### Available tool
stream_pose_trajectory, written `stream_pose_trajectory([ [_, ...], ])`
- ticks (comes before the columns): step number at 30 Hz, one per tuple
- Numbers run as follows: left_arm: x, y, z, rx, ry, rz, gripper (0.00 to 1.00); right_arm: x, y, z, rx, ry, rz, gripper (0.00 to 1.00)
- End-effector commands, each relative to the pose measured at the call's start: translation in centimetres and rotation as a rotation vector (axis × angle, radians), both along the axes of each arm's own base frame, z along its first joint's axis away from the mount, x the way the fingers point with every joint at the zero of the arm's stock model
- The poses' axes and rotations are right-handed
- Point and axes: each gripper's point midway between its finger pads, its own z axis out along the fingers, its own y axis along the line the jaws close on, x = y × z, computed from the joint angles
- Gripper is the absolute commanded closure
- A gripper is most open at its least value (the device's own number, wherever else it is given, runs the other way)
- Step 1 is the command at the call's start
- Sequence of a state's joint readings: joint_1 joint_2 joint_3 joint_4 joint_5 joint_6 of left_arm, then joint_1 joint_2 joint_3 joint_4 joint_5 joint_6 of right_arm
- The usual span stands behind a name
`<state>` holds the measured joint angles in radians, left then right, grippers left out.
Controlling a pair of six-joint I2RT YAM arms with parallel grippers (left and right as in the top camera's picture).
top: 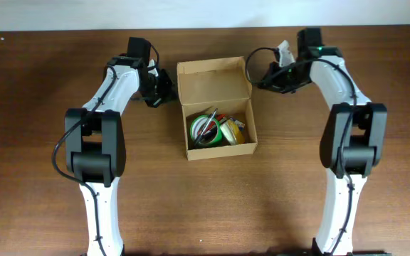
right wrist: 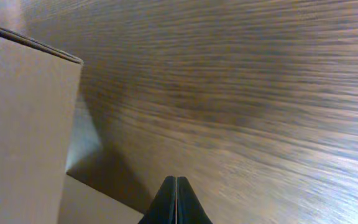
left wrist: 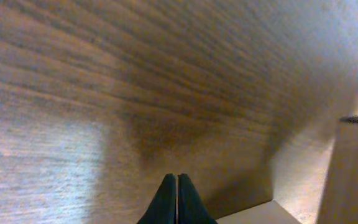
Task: Pack container
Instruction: 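Position both grippers at the box's back corners near the lid flap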
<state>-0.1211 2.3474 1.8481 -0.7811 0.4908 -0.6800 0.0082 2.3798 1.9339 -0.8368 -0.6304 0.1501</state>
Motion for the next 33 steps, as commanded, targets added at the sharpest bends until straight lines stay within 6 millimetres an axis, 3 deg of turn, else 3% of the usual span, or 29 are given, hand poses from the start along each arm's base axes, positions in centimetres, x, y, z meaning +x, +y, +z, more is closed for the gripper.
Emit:
stream_pose_trajectory([
  [1,0.5,-0.2,-0.1,-0.028,0.010,0.029,0.99,0.3,1.4,-0.2,0.030,0.003,0.007,0.96],
  [14,1.2,-3.0,-1.5,-0.151,0.017,0.028,0.98,0.8,3.0,-0.9,0.114,0.009,0.011,0.96],
  [33,3.5,-4.6,2.5,-0.304,-0.120,-0.059,0.98,1.2,5.2,2.3,0.290,-0.075,0.100,0.96],
])
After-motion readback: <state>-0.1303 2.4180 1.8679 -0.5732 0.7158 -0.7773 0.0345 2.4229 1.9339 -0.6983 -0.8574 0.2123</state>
